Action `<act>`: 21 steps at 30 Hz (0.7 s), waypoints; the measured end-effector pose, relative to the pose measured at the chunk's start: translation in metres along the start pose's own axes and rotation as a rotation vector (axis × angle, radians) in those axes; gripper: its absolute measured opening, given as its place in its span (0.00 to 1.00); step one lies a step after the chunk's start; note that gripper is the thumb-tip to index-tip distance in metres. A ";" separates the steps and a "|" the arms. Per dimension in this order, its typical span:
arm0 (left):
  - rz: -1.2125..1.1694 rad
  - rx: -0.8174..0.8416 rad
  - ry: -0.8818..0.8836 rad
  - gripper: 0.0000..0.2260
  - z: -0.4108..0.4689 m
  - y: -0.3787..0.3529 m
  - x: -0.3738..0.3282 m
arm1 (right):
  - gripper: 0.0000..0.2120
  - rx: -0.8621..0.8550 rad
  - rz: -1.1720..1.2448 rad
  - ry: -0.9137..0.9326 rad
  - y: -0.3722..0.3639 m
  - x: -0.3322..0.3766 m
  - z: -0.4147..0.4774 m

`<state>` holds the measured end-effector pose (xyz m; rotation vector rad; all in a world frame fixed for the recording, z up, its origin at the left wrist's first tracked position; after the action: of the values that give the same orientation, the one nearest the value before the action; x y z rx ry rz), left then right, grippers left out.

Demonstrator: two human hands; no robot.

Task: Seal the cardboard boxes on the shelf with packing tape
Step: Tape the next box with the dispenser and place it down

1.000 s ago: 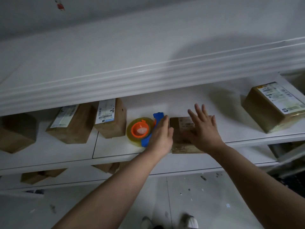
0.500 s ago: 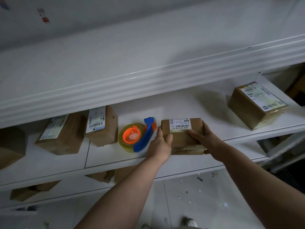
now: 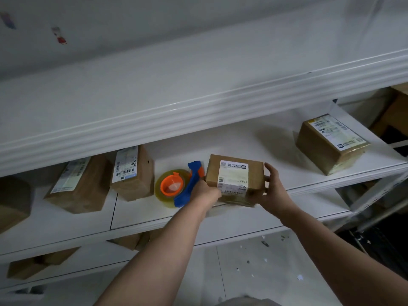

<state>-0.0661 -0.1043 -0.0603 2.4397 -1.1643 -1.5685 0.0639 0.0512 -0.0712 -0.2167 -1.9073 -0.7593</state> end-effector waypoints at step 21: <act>-0.353 0.067 -0.140 0.18 -0.008 -0.004 -0.010 | 0.19 -0.567 -1.206 0.176 0.059 0.048 0.022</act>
<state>-0.0596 -0.0981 -0.0505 2.7380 -0.8453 -1.8410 0.0527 0.1014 -0.0113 0.7119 -1.4754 -2.0231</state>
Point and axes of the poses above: each hand's wrist, its own z-axis towards the middle knuckle, its own y-axis out of the back of the hand, x = y × z, the point moved 8 cm from there along z, towards the middle knuckle, and after that the axes turned 10 degrees about -z, right-handed, at the moved point
